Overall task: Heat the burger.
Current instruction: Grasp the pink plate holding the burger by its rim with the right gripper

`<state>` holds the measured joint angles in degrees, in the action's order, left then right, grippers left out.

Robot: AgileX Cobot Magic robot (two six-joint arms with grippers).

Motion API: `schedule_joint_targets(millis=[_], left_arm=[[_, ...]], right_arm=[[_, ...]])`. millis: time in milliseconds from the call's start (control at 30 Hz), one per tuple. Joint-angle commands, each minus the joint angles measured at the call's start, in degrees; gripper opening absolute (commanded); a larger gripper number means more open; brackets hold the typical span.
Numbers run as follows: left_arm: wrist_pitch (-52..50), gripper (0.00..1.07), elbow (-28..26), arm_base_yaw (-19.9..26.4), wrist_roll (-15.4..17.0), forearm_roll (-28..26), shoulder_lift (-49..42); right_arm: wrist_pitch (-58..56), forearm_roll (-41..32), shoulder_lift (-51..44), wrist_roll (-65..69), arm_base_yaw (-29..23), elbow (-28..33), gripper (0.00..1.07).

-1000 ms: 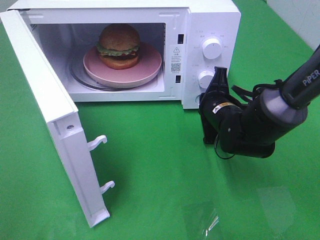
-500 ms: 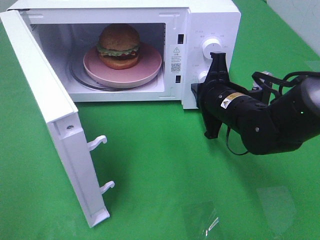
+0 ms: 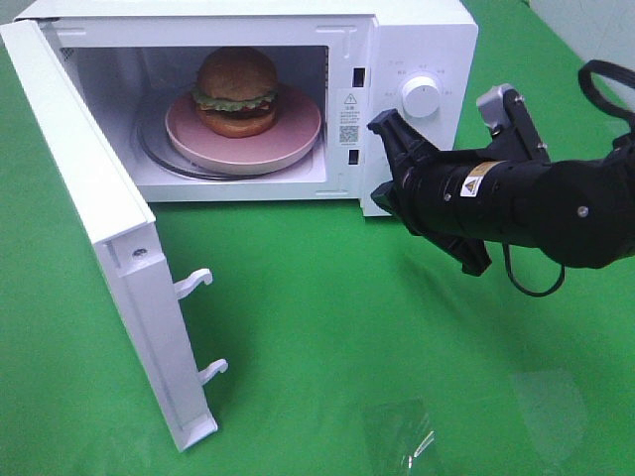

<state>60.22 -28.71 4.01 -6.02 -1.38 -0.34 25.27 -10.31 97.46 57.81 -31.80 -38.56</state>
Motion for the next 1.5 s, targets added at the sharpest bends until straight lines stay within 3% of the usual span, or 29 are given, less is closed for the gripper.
schedule_joint_targets(millis=[33,333,467,900,1300,1500], left_arm=[[-0.7,1.00,0.1,0.2,-0.1,-0.1,-1.0],[-0.7,1.00,0.1,0.2,-0.1,-0.1,-1.0],[-0.7,1.00,0.1,0.2,-0.1,-0.1,-1.0],[-0.7,1.00,0.1,0.2,-0.1,-0.1,-1.0],[-0.7,1.00,0.1,0.2,-0.1,-0.1,-1.0],[-0.7,1.00,0.1,0.2,-0.1,-0.1,-1.0]], right_arm=[[-7.2,0.8,-3.3,-14.6,0.1,0.0,0.05],[-22.5,0.6,-7.8,-32.4,0.2,-0.3,0.05],[-35.9,1.3,-9.6,-44.3,0.2,-3.0,0.07],[-60.8,7.8,-9.8,-57.0,0.2,-11.6,0.10],[-68.0,11.4,-9.8,-70.2,0.2,-16.9,0.13],[-68.5,12.5,-9.8,-90.6,0.2,-18.4,0.13]])
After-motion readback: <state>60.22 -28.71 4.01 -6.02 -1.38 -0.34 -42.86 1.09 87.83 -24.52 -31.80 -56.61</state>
